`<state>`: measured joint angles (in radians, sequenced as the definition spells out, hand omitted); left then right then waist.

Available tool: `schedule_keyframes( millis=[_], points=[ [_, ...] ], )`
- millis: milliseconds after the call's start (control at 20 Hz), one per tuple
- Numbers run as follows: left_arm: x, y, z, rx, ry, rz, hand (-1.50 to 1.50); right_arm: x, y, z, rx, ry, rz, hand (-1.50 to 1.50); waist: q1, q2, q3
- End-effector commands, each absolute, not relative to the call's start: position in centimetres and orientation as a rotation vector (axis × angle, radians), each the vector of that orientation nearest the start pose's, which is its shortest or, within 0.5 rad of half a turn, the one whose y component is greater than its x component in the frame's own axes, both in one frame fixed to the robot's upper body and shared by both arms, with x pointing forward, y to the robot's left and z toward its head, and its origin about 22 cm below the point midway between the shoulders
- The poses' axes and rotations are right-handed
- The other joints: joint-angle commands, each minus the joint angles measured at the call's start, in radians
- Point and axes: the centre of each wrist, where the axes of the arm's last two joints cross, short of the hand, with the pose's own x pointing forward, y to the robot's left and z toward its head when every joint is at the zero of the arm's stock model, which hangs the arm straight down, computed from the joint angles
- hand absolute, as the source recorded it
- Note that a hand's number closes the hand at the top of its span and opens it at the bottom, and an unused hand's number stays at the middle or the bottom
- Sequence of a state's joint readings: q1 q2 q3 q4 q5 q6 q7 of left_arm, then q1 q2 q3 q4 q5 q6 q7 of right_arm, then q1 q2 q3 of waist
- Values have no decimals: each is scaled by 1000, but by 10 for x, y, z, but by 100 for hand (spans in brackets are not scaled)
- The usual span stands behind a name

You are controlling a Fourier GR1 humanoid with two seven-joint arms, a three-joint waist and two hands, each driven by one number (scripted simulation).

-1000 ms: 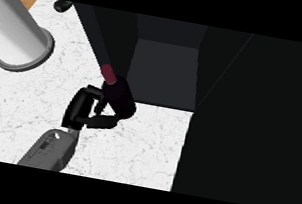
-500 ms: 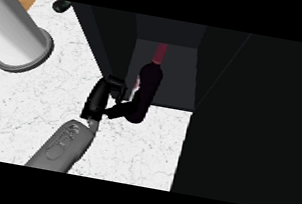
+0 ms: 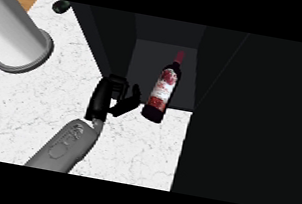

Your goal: Pick up the wine, place it into the cabinet and close the cabinet

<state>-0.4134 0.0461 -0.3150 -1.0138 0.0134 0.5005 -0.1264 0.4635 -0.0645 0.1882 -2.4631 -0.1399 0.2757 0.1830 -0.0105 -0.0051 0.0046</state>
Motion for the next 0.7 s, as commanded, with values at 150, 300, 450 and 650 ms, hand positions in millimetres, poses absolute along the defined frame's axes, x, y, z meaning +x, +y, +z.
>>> schedule_keyframes(
  millis=[150, 300, 450, 650],
  points=[
    [353, 94, 1, 271, -1611, -261, 150, 93, -228, 154, 375, -1895, 205, -150, -43, 12, -5],
    [353, 90, -2, 303, -1585, -292, 150, 99, -228, 148, 387, -1878, 226, -150, -44, 14, -5],
    [353, 87, -4, 364, -1557, -307, 150, 101, -230, 145, 385, -1885, 226, -150, -49, 14, -4],
    [346, 94, -23, 389, -1520, -288, 150, 105, -227, 136, 401, -1875, 235, -150, -60, 19, -5]
  ],
)
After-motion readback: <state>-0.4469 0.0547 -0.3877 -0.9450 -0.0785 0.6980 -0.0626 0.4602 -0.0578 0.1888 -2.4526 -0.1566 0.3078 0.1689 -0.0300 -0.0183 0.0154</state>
